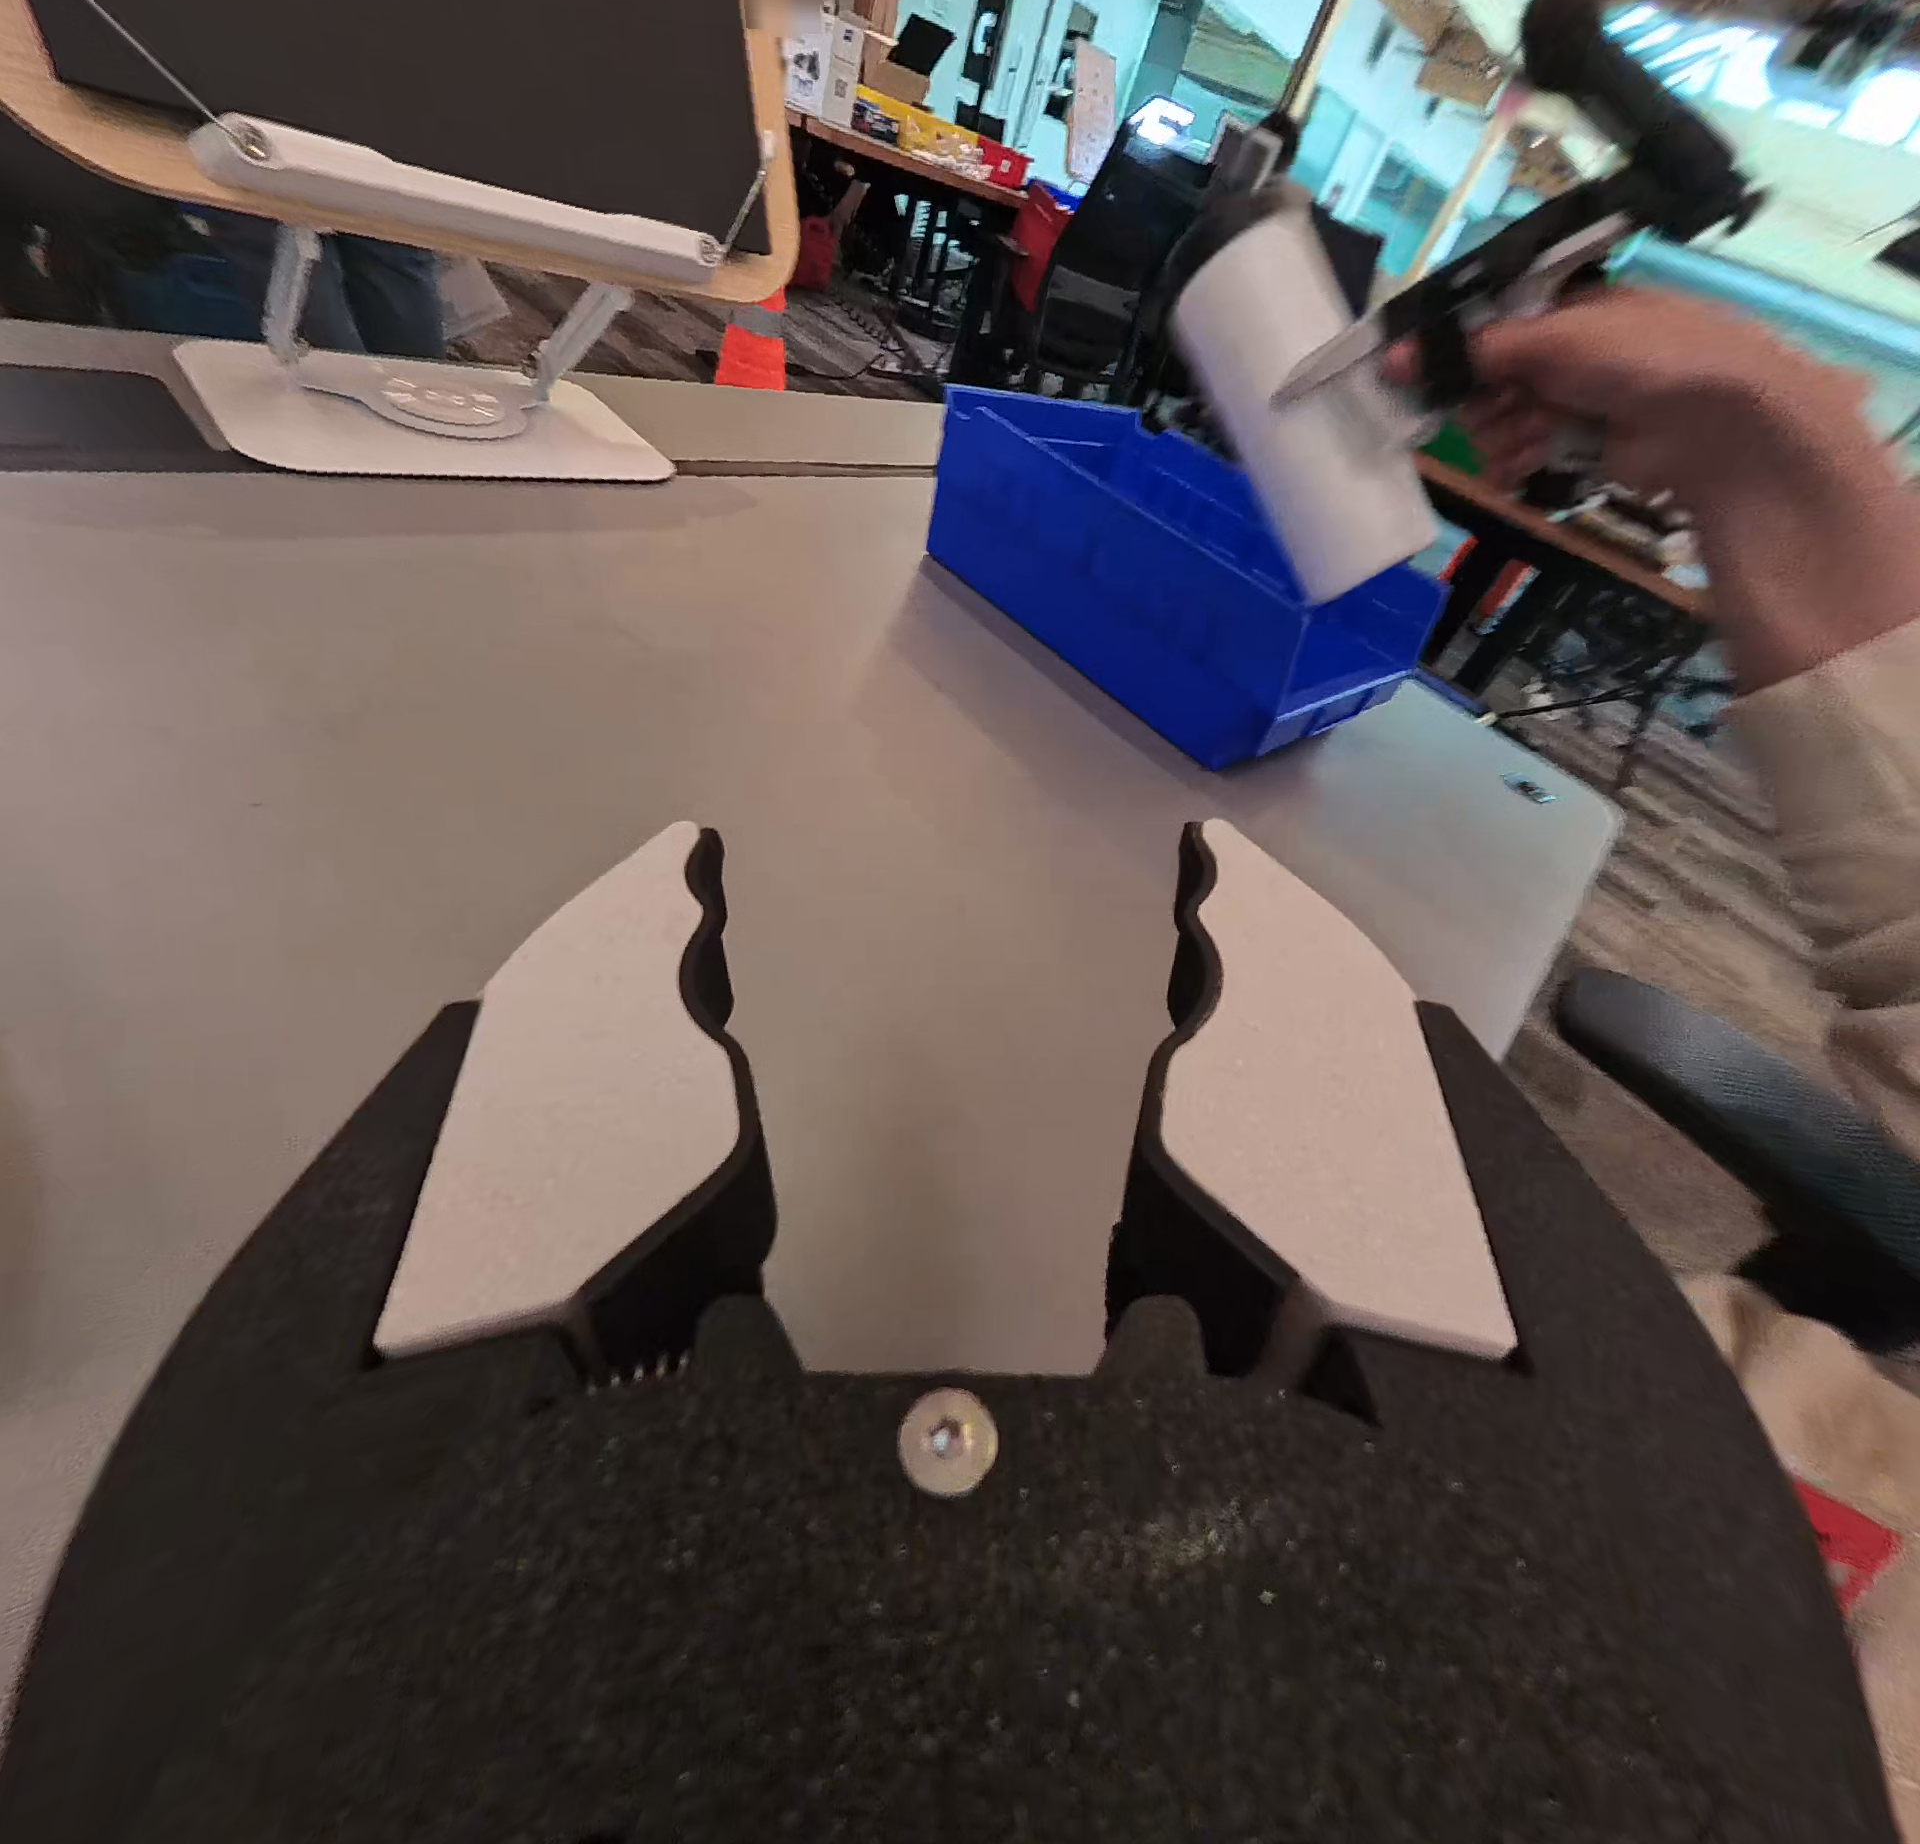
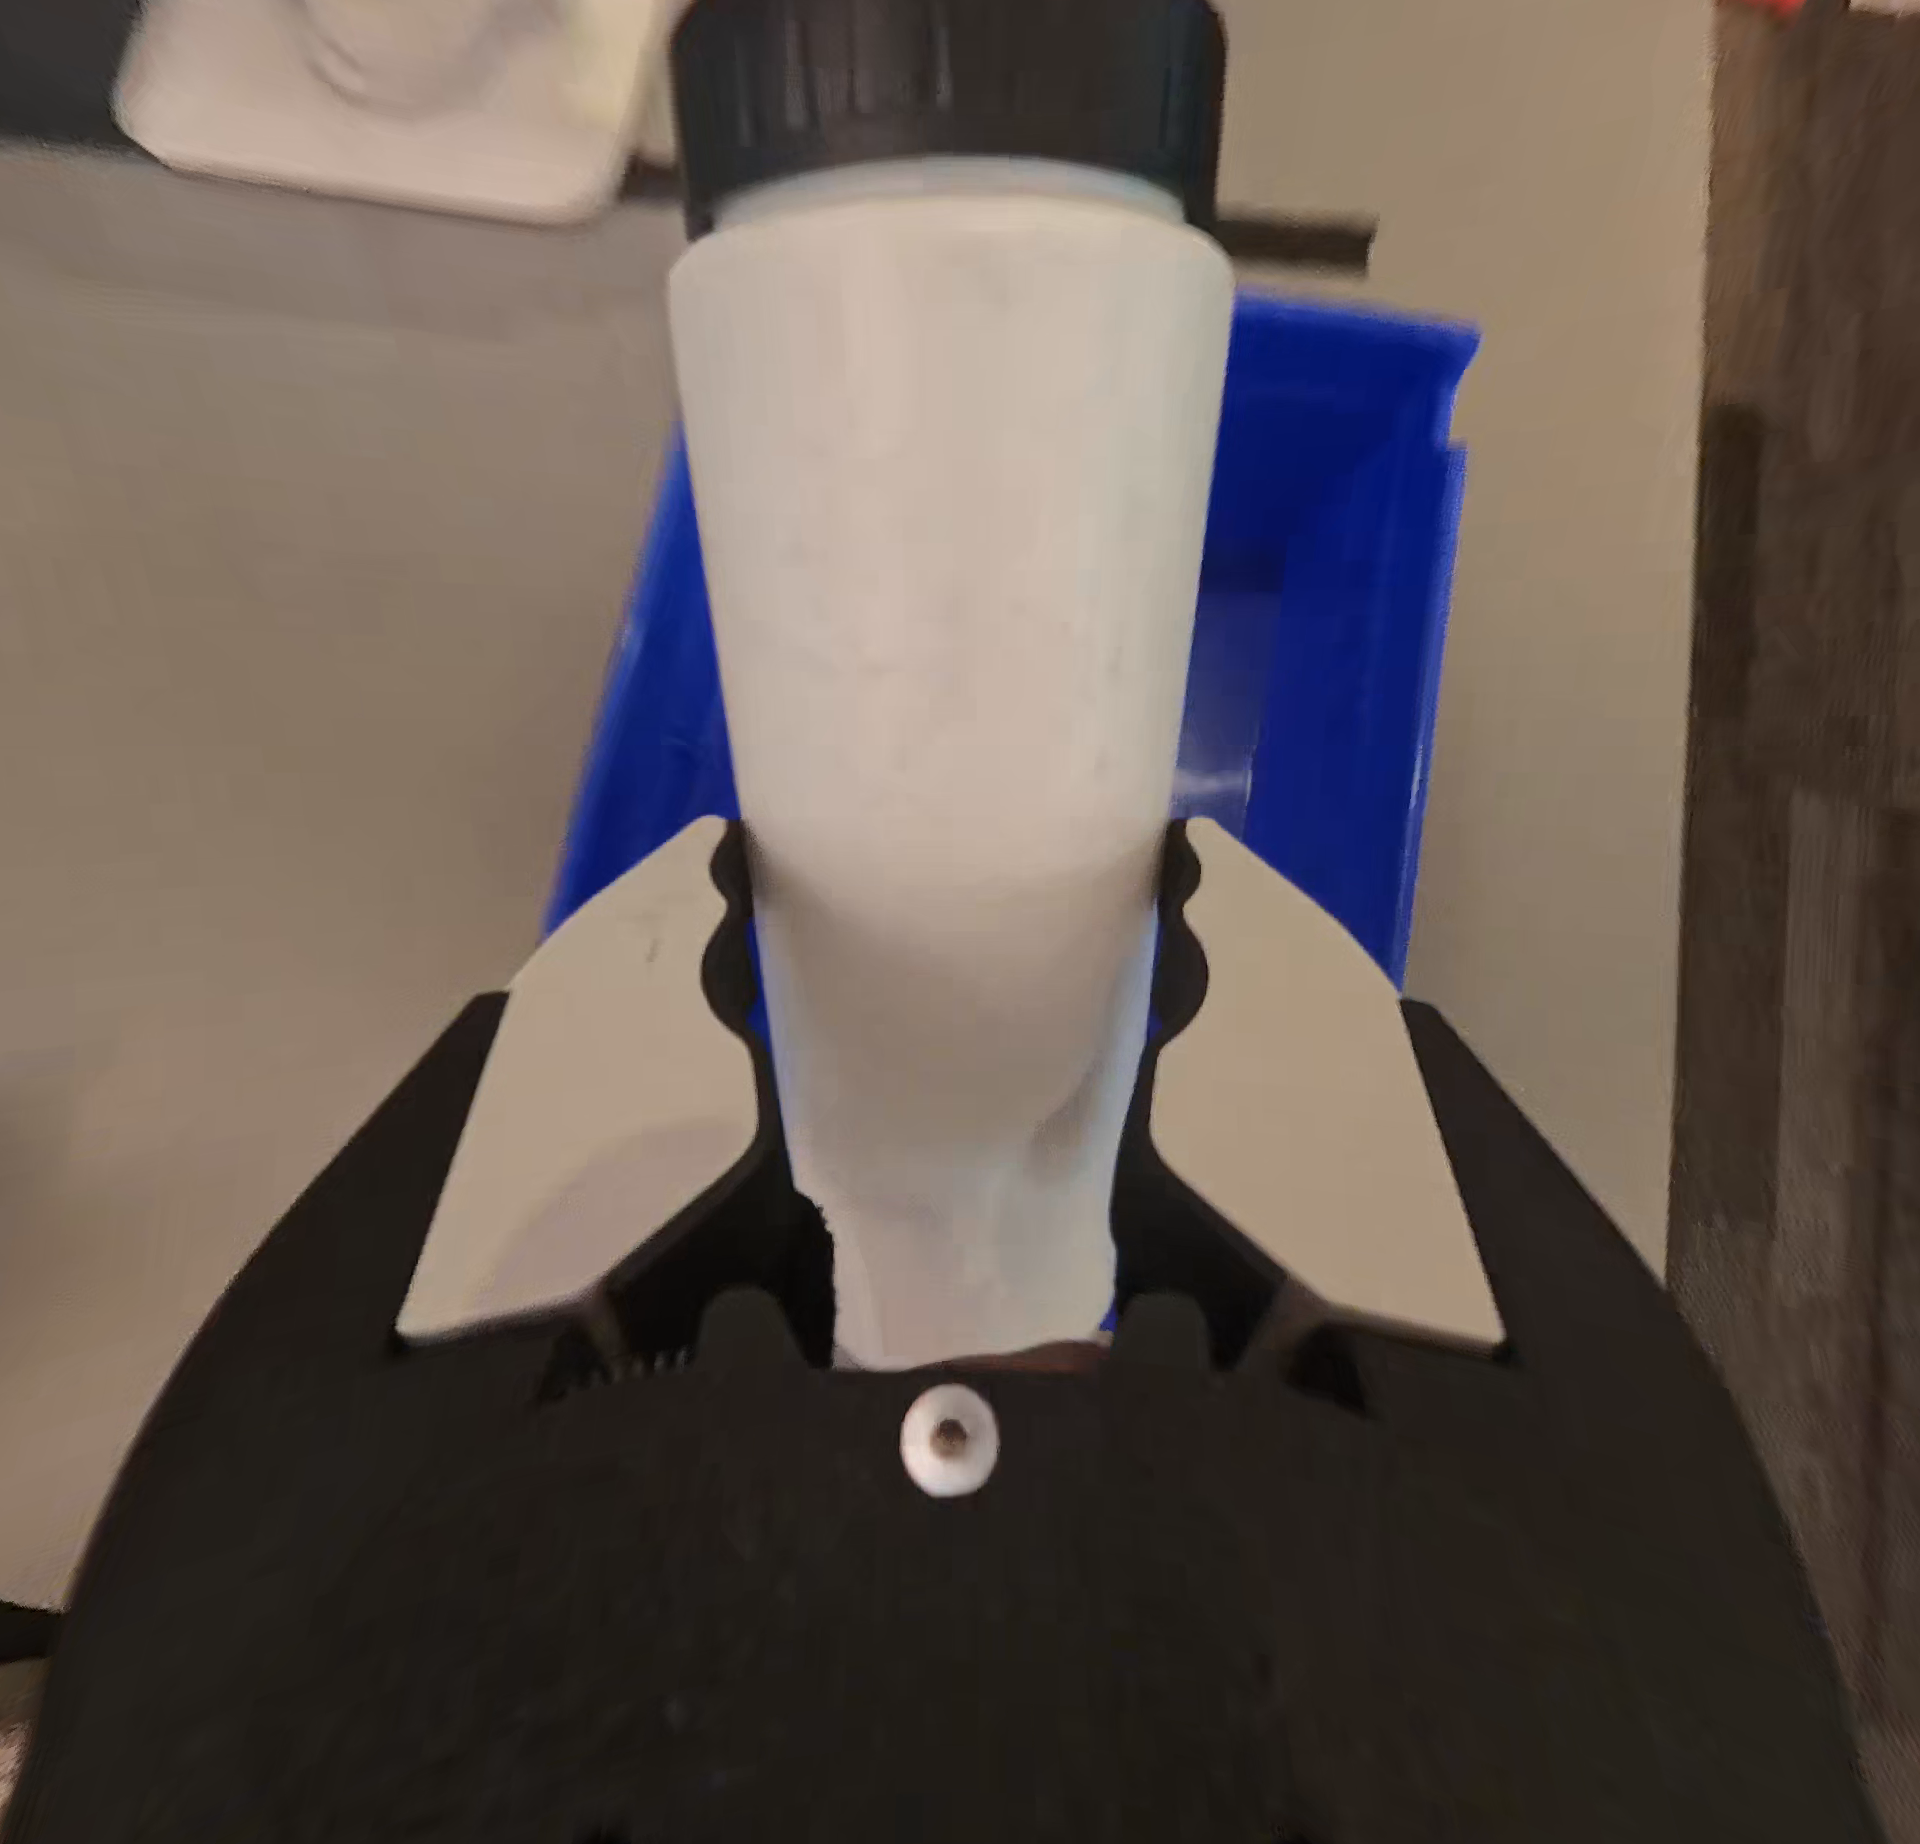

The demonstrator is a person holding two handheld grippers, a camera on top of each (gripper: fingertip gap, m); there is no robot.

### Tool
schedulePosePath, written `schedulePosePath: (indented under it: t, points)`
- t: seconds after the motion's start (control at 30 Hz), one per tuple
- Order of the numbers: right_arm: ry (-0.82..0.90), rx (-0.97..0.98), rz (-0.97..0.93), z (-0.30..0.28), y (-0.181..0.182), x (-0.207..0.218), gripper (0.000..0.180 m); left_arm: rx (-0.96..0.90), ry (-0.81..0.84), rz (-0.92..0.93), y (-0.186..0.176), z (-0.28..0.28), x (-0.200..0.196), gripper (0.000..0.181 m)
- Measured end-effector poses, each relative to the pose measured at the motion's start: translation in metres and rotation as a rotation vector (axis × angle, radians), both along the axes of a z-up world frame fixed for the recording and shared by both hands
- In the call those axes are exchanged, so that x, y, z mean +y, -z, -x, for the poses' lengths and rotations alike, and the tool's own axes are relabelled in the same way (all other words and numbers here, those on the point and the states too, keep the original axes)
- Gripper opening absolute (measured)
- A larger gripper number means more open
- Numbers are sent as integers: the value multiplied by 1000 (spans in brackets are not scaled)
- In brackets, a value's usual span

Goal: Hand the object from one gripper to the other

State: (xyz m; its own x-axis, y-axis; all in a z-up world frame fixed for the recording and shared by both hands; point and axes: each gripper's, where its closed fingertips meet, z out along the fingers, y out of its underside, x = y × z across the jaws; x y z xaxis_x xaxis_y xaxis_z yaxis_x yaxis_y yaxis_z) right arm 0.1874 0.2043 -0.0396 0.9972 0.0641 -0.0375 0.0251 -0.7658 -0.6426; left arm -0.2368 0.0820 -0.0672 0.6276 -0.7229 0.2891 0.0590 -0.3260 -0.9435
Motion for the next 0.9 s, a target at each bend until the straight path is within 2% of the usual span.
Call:
schedulePosePath:
  t: [0.1, 0.23, 0.37, 0.47, 0.53, 0.6, 0.7, 0.8, 0.83, 0.9]
  points:
    - [42, -15, 146, -3, 52, 15, 75, -89, 48, 46, -5, -5, -5, 83]
    - [121, -152, 317, -17, 100, 14, 75, -35, 29, 46, 1, -1, -3, 82]
    - [151, -170, 386, -27, 124, 18, 76, 110, -11, 42, 19, 5, 1, 82]
    - [164, -157, 345, -33, 123, 25, 76, 130, -28, 50, 22, 6, 4, 82]
    - [144, -155, 294, -32, 119, 29, 75, 126, -27, 66, 24, 6, 5, 83]
    - [134, -129, 219, -27, 100, 25, 87, 119, -32, 82, 26, 6, 7, 83]
    - [31, -37, -102, 11, 36, 20, 83, 109, -28, 92, 26, 7, 8, 83]
    - [-240, 233, -438, 104, -27, -18, 66, 107, -38, 79, 24, 11, 12, 84]
    - [-356, 355, -500, 141, -36, -40, 61, 106, -45, 77, 23, 13, 13, 83]
    - [-556, 553, -518, 208, -29, -85, 57, 100, -45, 82, 22, 16, 16, 83]
